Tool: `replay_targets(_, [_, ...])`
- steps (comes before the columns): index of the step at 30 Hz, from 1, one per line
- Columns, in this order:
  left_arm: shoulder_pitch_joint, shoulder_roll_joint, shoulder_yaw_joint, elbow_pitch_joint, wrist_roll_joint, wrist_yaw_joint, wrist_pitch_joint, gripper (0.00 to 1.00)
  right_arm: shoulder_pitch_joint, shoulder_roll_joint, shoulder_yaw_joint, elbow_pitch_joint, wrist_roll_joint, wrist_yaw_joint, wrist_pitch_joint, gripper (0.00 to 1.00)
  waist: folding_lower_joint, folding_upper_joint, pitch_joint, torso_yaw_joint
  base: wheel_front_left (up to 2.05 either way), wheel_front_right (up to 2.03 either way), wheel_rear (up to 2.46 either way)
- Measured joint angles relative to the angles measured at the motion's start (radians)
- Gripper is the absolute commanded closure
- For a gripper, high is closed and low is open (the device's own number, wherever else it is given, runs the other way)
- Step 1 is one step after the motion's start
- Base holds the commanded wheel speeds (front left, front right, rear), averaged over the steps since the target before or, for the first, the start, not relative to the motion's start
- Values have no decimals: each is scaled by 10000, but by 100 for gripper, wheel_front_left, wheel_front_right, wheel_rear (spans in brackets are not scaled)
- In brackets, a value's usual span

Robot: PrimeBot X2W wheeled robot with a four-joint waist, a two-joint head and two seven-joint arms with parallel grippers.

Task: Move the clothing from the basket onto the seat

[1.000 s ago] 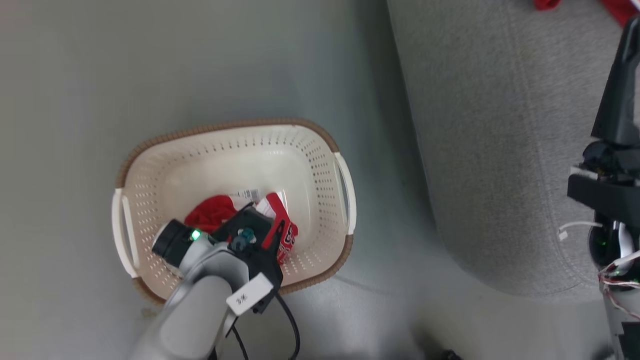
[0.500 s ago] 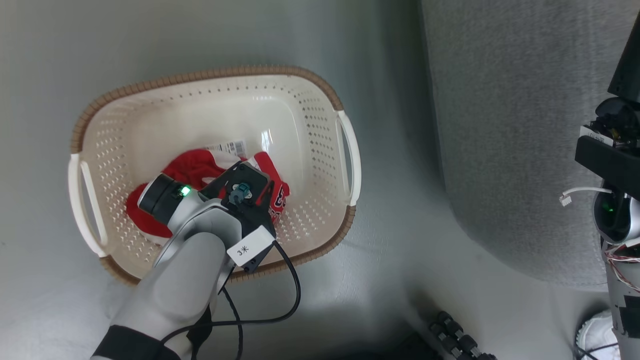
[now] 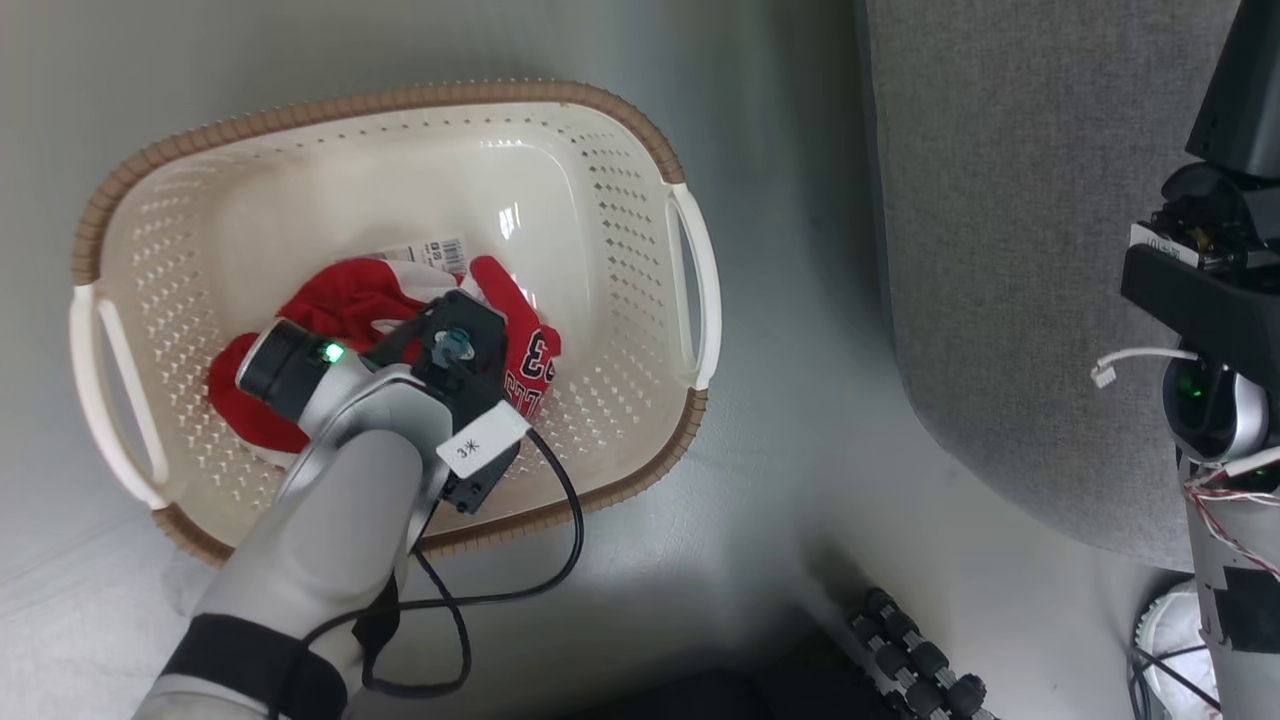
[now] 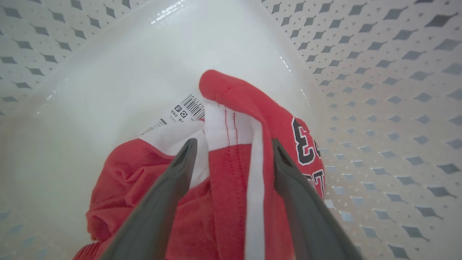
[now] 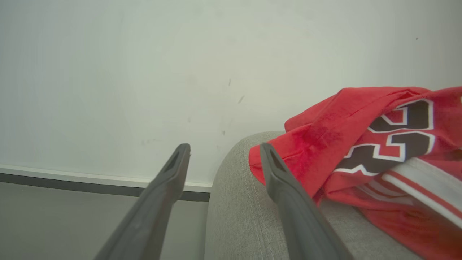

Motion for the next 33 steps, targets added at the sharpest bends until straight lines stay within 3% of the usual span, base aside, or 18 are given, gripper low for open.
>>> replay_targets(4, [-78,-15,15,261,10,35,0,0,-107,27,17,63,-13,46,0,0,0,0,109,-77,0,0,0])
replay_targets(5, [-79,-15,17,328,10,63,0,10,-108,29,17,77,-13,77,0,0,0,0,120,-91,0,0,0])
replay_targets(6, [-79,-15,17,391,10,107,0,52,-108,29,21,102,-15,82,0,0,0,0,125,-103,0,0,0])
replay_targets(7, [-81,-17,15,435,10,107,0,71,-108,31,19,136,-15,86,0,0,0,0,126,-112,0,0,0])
replay_targets(8, [-92,-29,12,487,10,107,0,100,-108,35,21,171,-17,88,0,0,1,0,122,-117,0,0,0])
replay_targets(13, [-119,-46,-48,637,8,82,-128,100,-116,134,75,370,-79,165,-2,0,0,0,18,-121,0,0,0])
replay_targets(33, [-236,-261,247,-19,-913,-433,-2575,100,104,263,222,2128,-151,499,0,0,0,0,-1383,574,0,0,0])
